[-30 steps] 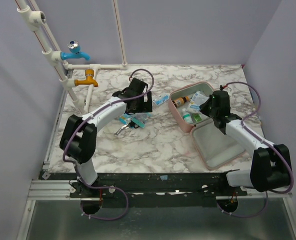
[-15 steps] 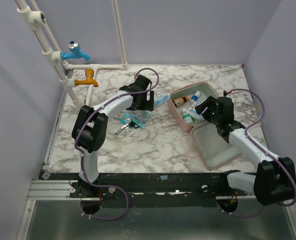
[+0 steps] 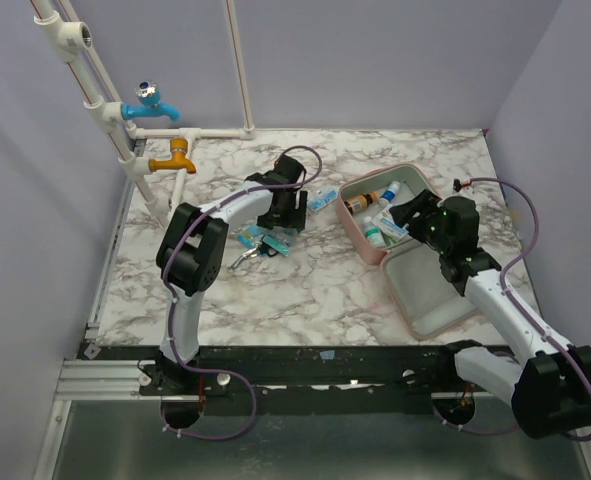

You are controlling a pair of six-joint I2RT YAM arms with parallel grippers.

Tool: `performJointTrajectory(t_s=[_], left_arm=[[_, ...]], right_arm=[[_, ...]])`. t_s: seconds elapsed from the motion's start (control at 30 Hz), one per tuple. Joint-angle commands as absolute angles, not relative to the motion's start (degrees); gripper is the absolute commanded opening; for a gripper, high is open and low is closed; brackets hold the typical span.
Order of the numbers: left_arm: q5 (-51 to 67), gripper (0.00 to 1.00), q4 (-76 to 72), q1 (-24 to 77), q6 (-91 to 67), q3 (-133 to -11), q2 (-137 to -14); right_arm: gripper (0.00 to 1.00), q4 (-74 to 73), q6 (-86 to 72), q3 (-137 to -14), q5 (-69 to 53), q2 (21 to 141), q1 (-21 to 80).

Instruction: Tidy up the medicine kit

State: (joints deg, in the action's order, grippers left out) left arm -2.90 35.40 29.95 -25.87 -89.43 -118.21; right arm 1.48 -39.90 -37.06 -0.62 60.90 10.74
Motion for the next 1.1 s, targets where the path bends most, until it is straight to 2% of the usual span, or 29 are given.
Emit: performJointTrajectory(t_s=[0.0,0.2,0.4,0.6,0.63,1.07], left_arm=[[-0.3,0.72,36.65,29.78,-25.13,-90.53,-119.52],[-0.26,0.48,36.34,29.76,-25.22,-89.38,-118.55],[-0.46,0.19,36.63,29.73,-25.22,-89.07,-117.04],[-0.62,0.02,37.59,29.79,-25.09,-89.99,-114.43],[-0.54,0.0,37.89,29.79,-25.05,-90.11,-113.84],[2.36,0.0,41.24,33.24,-24.33,-94.94,-104.56]], right_arm=[[0.65,0.36,-40.34,-35.27,-2.29,59.15,10.4],[0.65,0.19,-40.59,-34.88,-2.88,58.53,10.46],[0.65,0.18,-41.13,-34.22,-3.52,57.61,10.41],[0.65,-2.43,-40.91,-34.53,-3.67,56.61,10.41],[0.65,-2.59,-40.87,-34.52,-3.73,56.4,10.45],[0.67,-5.99,-39.38,-34.7,-2.67,52.62,10.44]])
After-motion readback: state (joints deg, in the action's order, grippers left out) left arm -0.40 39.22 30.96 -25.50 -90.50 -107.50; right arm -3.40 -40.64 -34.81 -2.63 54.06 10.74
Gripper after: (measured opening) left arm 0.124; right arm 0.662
